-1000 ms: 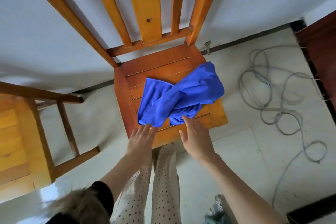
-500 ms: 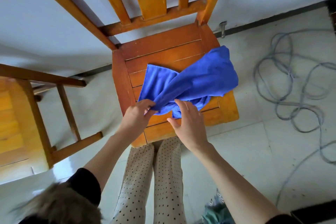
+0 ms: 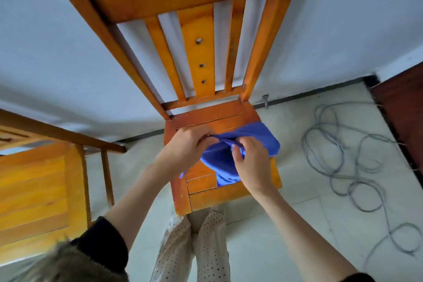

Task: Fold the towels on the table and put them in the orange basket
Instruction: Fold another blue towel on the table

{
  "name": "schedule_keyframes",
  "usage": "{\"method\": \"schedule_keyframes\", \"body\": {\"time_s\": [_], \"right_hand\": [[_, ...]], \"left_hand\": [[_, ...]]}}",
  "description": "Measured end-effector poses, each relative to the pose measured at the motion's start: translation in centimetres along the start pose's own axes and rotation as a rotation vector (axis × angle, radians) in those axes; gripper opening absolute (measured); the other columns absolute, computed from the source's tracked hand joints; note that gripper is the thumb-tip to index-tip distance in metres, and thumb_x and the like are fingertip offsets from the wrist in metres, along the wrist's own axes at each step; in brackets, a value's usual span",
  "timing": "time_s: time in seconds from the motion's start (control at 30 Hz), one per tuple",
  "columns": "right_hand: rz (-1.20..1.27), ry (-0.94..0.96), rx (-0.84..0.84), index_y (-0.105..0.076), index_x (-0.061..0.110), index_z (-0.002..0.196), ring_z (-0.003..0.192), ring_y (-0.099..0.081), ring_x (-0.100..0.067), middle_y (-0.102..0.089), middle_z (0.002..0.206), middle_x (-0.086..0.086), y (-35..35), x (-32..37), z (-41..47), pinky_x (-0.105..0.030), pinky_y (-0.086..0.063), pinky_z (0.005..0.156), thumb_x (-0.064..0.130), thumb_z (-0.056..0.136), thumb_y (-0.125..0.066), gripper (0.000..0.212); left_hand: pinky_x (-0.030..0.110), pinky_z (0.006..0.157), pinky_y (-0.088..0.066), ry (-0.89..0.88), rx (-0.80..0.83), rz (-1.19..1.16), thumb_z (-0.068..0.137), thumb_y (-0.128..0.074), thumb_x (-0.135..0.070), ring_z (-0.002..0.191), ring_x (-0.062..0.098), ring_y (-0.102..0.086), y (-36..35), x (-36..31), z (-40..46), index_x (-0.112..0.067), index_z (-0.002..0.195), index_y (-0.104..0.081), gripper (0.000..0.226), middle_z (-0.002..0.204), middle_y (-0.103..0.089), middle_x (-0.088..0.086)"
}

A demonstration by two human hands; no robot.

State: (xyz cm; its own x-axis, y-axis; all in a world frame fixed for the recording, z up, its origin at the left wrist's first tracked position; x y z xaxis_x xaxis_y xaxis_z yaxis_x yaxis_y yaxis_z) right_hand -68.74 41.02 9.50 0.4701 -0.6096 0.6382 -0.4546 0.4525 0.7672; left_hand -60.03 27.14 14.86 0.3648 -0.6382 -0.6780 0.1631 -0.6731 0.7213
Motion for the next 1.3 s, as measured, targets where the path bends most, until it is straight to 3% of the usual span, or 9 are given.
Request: {"method": "schedule_keyframes", "body": {"time_s": [0.17, 0.3, 0.4, 0.5, 0.63, 0.8, 0.93, 1.13, 1.3], "right_hand": [[0.107, 0.013, -0.077, -0.056, 0.012, 0.082, 0.069, -0.049, -0.016, -0.051, 0.073, 0.004, 6.5, 4.7, 2.0, -0.016, -0.028, 0.061, 0.015, 0.092, -0.053, 0.011], [0.128, 0.115, -0.125, -0.052, 0.016, 0.080, 0.062, -0.051, -0.015, -0.055, 0.067, 0.003, 10.9, 10.4, 4.0, -0.015, -0.031, 0.053, 0.027, 0.095, -0.050, 0.018], [0.123, 0.209, -0.111, -0.053, 0.013, 0.087, 0.071, -0.057, -0.021, -0.061, 0.077, -0.003, 12.7, 14.8, 5.2, -0.027, -0.043, 0.058, 0.022, 0.096, -0.049, 0.014], [0.155, 0.270, -0.097, -0.058, 0.008, 0.096, 0.086, -0.057, -0.022, -0.064, 0.093, -0.007, 13.4, 18.7, 6.3, -0.034, -0.045, 0.075, 0.008, 0.093, -0.049, 0.009], [0.232, 0.260, -0.062, -0.057, 0.018, 0.083, 0.072, -0.055, -0.010, -0.060, 0.075, 0.010, 12.6, 23.4, 6.8, -0.011, -0.039, 0.061, 0.017, 0.093, -0.051, 0.011], [0.234, 0.392, -0.018, -0.052, 0.023, 0.073, 0.059, -0.051, -0.004, -0.054, 0.062, 0.012, 10.8, 30.1, 5.2, -0.015, -0.033, 0.050, 0.031, 0.093, -0.052, 0.021], [0.221, 0.464, 0.011, -0.049, 0.019, 0.085, 0.067, -0.050, -0.005, -0.051, 0.074, 0.012, 8.8, 36.0, 3.5, -0.014, -0.035, 0.056, 0.018, 0.096, -0.048, 0.010], [0.294, 0.528, 0.102, -0.051, 0.015, 0.089, 0.078, -0.051, -0.013, -0.055, 0.089, 0.001, 4.3, 46.1, -2.1, -0.019, -0.037, 0.064, 0.014, 0.096, -0.043, 0.011], [0.331, 0.621, 0.079, -0.045, 0.013, 0.061, 0.054, -0.039, -0.010, -0.047, 0.060, 0.002, -0.6, 55.0, -9.2, -0.016, -0.031, 0.048, 0.022, 0.093, -0.050, 0.034]], "left_hand": [[0.005, 0.063, -0.036, -0.035, -0.080, 0.017, 0.093, -0.055, -0.014, 0.061, -0.006, -0.049, 7.7, -4.2, -0.2, -0.009, 0.091, -0.065, 0.012, 0.069, -0.052, -0.015], [0.003, 0.066, -0.035, -0.067, -0.207, 0.049, 0.093, -0.054, -0.014, 0.068, -0.007, -0.052, 14.4, -7.1, -1.7, -0.013, 0.089, -0.065, 0.011, 0.069, -0.053, -0.021], [0.008, 0.069, -0.037, -0.078, -0.319, 0.089, 0.092, -0.054, -0.011, 0.066, 0.003, -0.045, 19.1, -8.6, -3.2, -0.011, 0.090, -0.066, 0.012, 0.081, -0.064, -0.005], [0.002, 0.073, -0.034, -0.041, -0.449, 0.084, 0.092, -0.053, -0.009, 0.069, 0.001, -0.047, 23.1, -8.9, -5.3, -0.012, 0.096, -0.066, 0.014, 0.085, -0.058, -0.011], [0.001, 0.070, -0.033, 0.046, -0.554, 0.099, 0.092, -0.051, -0.008, 0.073, -0.006, -0.051, 27.2, -7.6, -9.5, -0.013, 0.096, -0.064, 0.015, 0.082, -0.054, -0.017], [0.007, 0.070, -0.039, 0.167, -0.693, 0.146, 0.094, -0.052, -0.012, 0.075, 0.003, -0.054, 31.8, -5.0, -16.3, -0.015, 0.095, -0.065, 0.013, 0.087, -0.060, -0.008], [0.021, 0.072, -0.040, 0.217, -0.715, 0.253, 0.094, -0.051, -0.014, 0.078, 0.009, -0.053, 34.6, -3.1, -22.2, -0.015, 0.094, -0.064, 0.013, 0.085, -0.057, -0.009], [0.018, 0.076, -0.033, 0.354, -0.712, 0.314, 0.096, -0.045, -0.011, 0.087, 0.010, -0.050, 37.4, 1.2, -33.7, -0.017, 0.099, -0.064, 0.021, 0.096, -0.056, -0.006], [0.019, 0.073, -0.036, 0.520, -0.888, 0.261, 0.094, -0.050, -0.014, 0.084, 0.009, -0.052, 40.0, 4.8, -45.9, -0.019, 0.094, -0.065, 0.016, 0.089, -0.057, -0.009]]}}
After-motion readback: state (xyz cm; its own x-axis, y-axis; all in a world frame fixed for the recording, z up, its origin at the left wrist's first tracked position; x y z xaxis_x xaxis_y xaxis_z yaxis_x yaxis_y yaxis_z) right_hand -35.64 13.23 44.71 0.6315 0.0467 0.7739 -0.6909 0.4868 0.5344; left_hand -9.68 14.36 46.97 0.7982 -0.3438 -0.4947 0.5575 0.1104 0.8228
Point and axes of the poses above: each hand's wrist, its own z-axis towards the middle knuckle, its own y-axis out of the back of the hand, x = y × z, the point moved 2 cm from there along z, towards the middle knuckle
